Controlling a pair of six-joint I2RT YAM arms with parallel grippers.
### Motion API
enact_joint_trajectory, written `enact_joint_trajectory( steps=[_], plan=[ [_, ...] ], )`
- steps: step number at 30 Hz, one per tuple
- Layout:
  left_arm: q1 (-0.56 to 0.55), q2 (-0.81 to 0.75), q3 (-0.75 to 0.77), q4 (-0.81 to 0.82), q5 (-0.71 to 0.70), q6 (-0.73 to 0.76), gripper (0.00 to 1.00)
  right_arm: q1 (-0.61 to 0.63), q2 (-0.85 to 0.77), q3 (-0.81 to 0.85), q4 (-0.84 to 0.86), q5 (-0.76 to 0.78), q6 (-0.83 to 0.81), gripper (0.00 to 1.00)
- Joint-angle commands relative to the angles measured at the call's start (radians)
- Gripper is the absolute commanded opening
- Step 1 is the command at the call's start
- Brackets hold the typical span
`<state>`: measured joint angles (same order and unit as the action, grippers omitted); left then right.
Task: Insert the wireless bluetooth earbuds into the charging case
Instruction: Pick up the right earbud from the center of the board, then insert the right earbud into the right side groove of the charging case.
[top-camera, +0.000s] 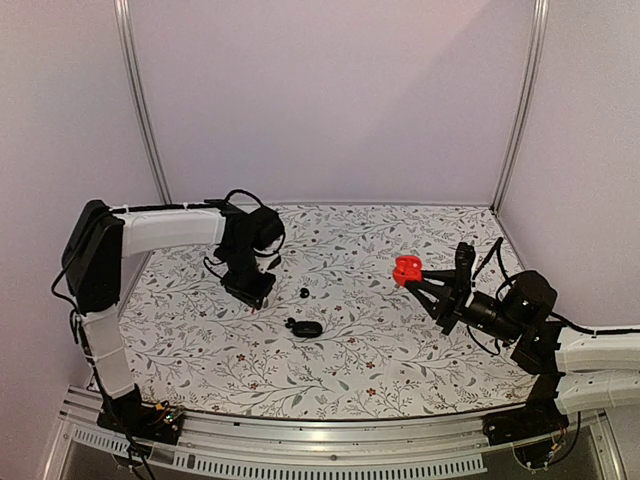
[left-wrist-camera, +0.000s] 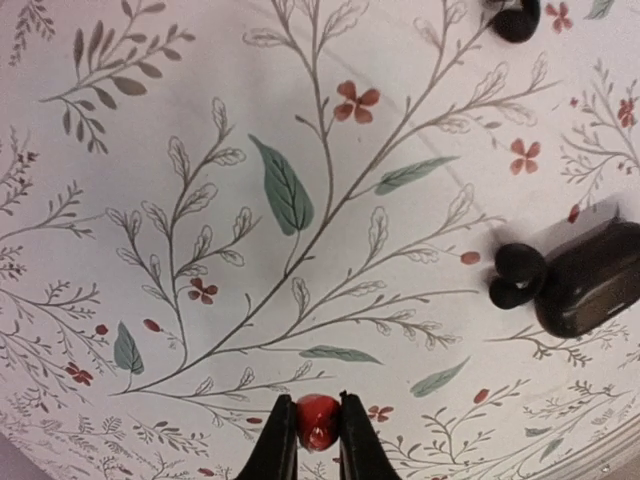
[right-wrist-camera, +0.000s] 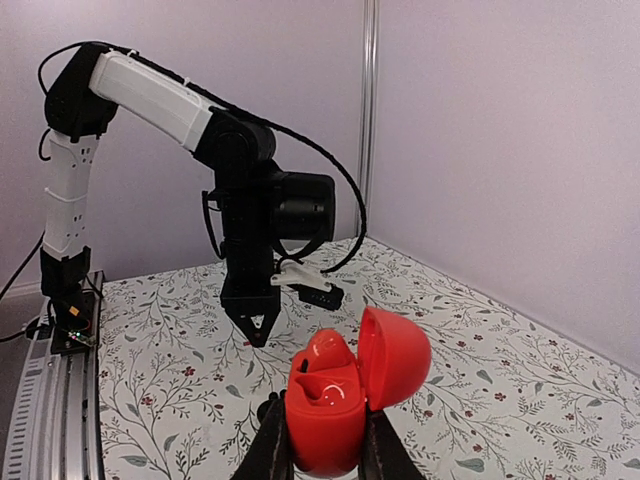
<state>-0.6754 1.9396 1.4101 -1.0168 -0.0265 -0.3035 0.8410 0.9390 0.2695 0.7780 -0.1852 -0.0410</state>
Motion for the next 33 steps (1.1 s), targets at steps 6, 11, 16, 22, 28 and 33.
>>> enact_joint_trajectory(
  steps=[6,11,16,22,28,33],
  plan=[
    [-0.044,-0.252,0.150,0.244,-0.016,0.007,0.04,-0.008,0.025,0.064,0.058,0.031,-0.010,0.00],
    [-0.175,-0.323,0.194,0.395,-0.067,0.068,0.05,-0.008,0.074,0.080,0.119,0.009,-0.004,0.00],
    [-0.276,-0.377,0.171,0.590,-0.073,0.078,0.05,-0.008,0.109,0.104,0.136,0.016,0.001,0.00],
    [-0.357,-0.382,0.149,0.740,-0.097,0.092,0.05,-0.008,0.134,0.115,0.154,0.059,0.013,0.00],
    [-0.418,-0.373,0.135,0.828,-0.103,0.110,0.04,-0.008,0.138,0.124,0.159,0.087,0.022,0.00],
    [-0.454,-0.358,0.123,0.882,-0.092,0.099,0.04,-0.008,0.146,0.132,0.181,0.117,0.036,0.00]
  ],
)
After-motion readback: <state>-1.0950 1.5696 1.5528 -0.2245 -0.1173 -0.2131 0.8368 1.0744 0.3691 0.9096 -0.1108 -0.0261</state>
